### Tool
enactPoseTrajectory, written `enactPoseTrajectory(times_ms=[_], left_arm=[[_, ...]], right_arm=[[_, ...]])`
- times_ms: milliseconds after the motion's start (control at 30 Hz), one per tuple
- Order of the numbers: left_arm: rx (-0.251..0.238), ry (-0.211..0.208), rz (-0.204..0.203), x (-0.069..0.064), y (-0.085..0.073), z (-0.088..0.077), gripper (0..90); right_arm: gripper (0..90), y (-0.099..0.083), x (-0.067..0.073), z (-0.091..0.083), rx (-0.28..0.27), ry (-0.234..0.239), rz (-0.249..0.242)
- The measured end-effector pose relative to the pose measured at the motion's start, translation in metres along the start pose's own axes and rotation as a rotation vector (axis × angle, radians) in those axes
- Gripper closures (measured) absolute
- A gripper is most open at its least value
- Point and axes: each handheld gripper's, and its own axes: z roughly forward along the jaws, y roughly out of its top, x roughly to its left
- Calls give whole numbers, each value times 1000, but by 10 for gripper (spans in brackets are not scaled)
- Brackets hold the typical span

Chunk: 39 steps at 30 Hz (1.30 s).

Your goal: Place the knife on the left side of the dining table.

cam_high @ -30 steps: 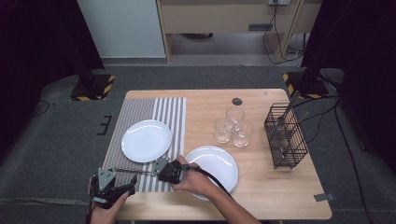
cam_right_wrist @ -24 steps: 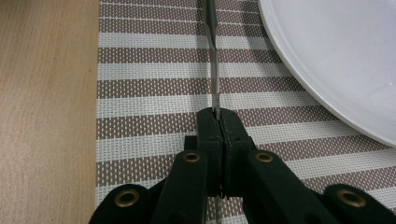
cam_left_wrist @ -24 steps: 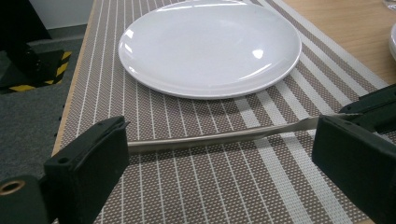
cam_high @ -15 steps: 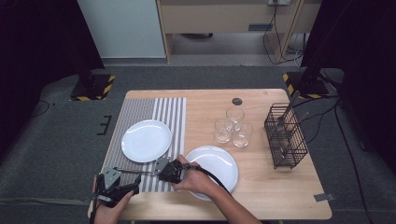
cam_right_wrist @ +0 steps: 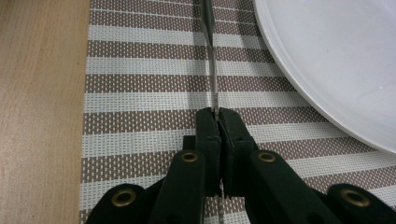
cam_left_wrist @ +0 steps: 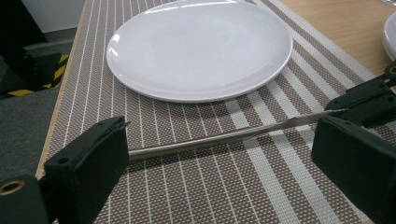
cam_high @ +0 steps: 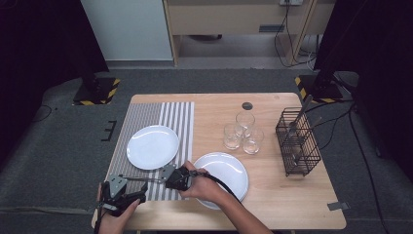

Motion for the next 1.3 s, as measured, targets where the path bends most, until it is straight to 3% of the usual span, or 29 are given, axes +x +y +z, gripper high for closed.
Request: enactPoseTrajectory(times_ms=[567,833,1133,1300], left_arm=[[-13,10,-7,4,0,-3,38],[-12,11,-7,5,-1,-3,37],[-10,9,-7,5,-1,-3,37],[-11,11,-8,5,-2,-3,37]], right_arm=[[813,-2,2,-3,-6,11,26],[738,-4,2,-6,-8,32,37],[697,-5,1,-6,-10,23,42],[653,-5,-1,-7,-20,20,70]])
